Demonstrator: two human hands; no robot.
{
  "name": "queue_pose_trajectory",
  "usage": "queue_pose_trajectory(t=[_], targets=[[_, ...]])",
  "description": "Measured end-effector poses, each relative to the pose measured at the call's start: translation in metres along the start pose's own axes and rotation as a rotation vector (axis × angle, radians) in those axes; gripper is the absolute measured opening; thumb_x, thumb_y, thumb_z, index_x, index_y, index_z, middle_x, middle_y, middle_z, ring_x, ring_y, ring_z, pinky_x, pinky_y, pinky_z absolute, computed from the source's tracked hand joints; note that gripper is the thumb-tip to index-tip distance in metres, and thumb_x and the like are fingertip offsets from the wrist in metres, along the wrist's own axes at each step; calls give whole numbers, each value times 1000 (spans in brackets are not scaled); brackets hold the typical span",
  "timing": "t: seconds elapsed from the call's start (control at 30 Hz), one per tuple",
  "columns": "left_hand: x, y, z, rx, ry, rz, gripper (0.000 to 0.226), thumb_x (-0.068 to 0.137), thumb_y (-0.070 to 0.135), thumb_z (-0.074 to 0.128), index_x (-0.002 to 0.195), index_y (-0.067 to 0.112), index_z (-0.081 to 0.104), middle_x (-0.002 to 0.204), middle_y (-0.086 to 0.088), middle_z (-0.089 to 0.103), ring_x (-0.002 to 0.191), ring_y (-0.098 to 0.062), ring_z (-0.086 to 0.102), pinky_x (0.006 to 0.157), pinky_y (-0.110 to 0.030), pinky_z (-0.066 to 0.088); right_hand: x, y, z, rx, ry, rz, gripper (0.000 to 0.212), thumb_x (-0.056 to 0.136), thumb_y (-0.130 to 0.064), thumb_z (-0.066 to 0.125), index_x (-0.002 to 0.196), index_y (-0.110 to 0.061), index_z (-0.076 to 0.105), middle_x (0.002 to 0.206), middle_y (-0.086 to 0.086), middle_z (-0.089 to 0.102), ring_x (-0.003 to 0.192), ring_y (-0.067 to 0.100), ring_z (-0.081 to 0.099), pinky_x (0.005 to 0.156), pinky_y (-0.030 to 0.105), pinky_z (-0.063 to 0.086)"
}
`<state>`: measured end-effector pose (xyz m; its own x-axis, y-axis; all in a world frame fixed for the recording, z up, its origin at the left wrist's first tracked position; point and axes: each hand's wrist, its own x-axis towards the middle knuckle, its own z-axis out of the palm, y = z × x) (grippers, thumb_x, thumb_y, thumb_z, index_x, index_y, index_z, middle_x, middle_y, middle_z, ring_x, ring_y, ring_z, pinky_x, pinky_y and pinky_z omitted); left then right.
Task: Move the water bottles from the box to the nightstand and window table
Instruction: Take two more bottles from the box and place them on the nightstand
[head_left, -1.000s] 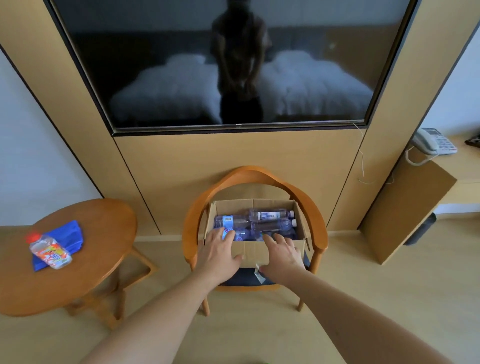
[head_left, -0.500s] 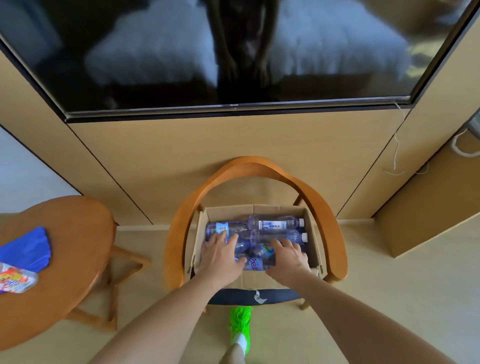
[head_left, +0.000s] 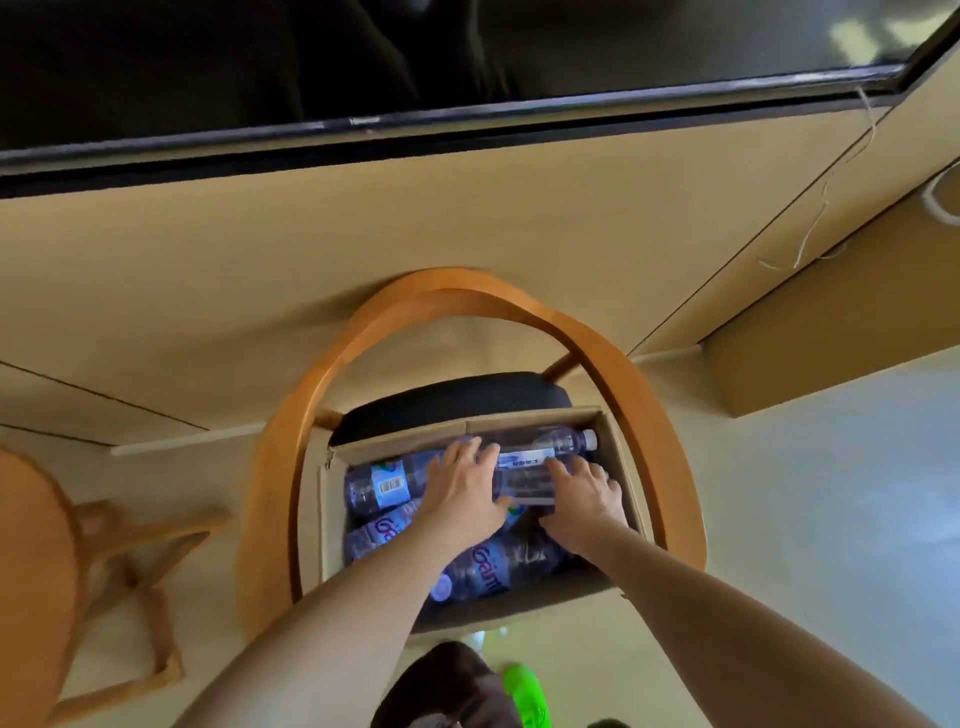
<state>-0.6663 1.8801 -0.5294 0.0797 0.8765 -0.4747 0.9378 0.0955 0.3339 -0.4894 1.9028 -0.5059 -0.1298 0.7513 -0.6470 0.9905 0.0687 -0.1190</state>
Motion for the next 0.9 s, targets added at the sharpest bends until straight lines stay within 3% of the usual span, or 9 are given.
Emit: queue_pose_trajectory(t=[0.17, 0.27, 0.43, 0.63, 0.73, 0.83, 0.9], targets=[[39, 1, 13, 27, -65, 86, 85, 93, 43, 66, 162, 18, 22, 167, -6, 29, 152, -26, 26, 125, -48, 23, 28, 3, 16, -79, -6, 109, 87, 77, -44, 76, 151, -29, 32, 147, 9, 45, 134, 32, 42, 111, 54, 32], [53, 4, 12, 22, -36, 99, 87, 86, 29, 74, 159, 14, 30, 156, -7, 41, 142, -28, 36, 121, -44, 33, 35, -2, 25, -140, 15, 138, 89, 72, -39, 80, 146, -25, 32, 137, 11, 50, 126, 34, 47, 105, 55, 33], [60, 13, 13, 275, -103, 89, 101, 73, 23, 88, 155, 11, 30, 145, -11, 39, 129, -34, 41, 114, -48, 40, 41, -1, 29, -198, 61, 141, 80, 72, -32, 78, 138, -26, 34, 126, 11, 56, 115, 34, 51, 99, 55, 35], [58, 25, 29, 292, 37, 51, 77, 73, 14, 83, 142, 9, 50, 129, -13, 49, 117, -34, 46, 103, -50, 45, 36, 18, 40, -192, 64, 91, 85, 61, -47, 82, 134, -26, 44, 121, 6, 60, 110, 30, 56, 97, 45, 37], [59, 27, 28, 255, 47, 66, 65, 67, 7, 85, 126, 12, 57, 124, -12, 51, 113, -34, 48, 96, -49, 49, 29, 23, 48, -58, -16, 102, 86, 62, -50, 85, 135, -27, 47, 131, 7, 54, 118, 29, 53, 99, 41, 43], [62, 28, 24, 276, -48, 90, 67, 71, 6, 85, 128, 12, 51, 128, -12, 55, 118, -34, 55, 101, -49, 47, 19, 22, 52, 122, -69, 165, 87, 63, -44, 88, 137, -28, 44, 135, 7, 46, 117, 29, 53, 89, 40, 52], [65, 28, 19, 289, -124, 91, 70, 73, 7, 85, 130, 11, 46, 129, -14, 59, 120, -34, 58, 103, -48, 46, 15, 19, 52, 149, -71, 151, 85, 65, -44, 89, 136, -27, 46, 130, 4, 53, 110, 25, 59, 84, 37, 55]])
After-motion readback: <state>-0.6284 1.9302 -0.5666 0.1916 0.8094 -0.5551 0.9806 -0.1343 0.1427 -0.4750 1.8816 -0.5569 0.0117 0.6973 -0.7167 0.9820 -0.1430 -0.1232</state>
